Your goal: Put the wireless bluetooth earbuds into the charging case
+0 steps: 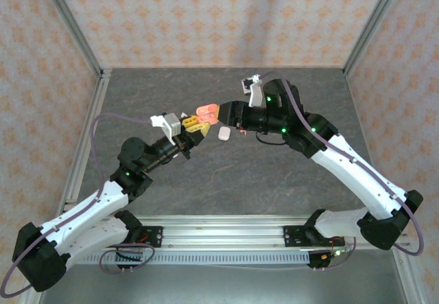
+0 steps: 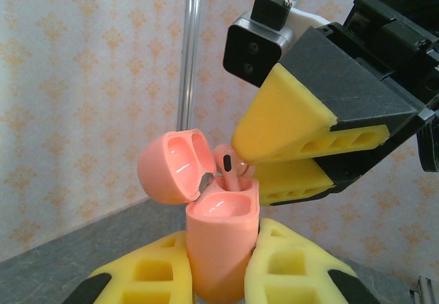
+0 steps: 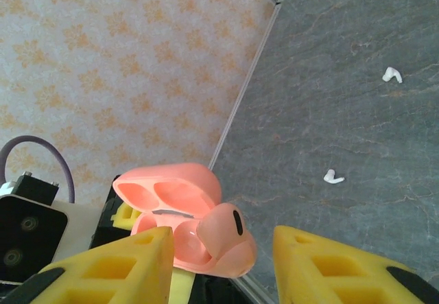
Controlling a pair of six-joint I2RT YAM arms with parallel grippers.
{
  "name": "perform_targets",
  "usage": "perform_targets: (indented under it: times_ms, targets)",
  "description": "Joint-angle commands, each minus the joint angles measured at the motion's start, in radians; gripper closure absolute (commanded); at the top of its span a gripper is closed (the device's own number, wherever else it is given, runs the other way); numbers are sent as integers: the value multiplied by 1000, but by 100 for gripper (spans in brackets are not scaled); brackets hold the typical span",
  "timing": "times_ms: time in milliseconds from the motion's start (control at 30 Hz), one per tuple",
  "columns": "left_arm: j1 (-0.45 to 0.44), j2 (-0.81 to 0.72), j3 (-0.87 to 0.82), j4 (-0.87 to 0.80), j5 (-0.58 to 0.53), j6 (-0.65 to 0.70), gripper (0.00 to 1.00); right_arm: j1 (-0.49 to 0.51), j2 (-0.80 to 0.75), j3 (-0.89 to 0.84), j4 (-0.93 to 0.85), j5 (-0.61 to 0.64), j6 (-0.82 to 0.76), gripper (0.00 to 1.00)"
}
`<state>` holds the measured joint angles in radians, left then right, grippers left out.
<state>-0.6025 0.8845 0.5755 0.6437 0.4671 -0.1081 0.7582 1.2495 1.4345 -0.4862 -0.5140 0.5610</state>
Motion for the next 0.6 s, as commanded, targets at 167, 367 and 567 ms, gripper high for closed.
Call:
perform_targets:
  times_ms: [167,367,567]
  targets:
    - [-2,13,34,19,15,-7,100,19,-9,14,2,-22,16,58]
    - [-2,24,30,16,0,-4,100,30,-9,36,-46,-8,5,58]
    - [-2,34,22,20,-5,-4,100,38,-3,61,-102,15,-15,58]
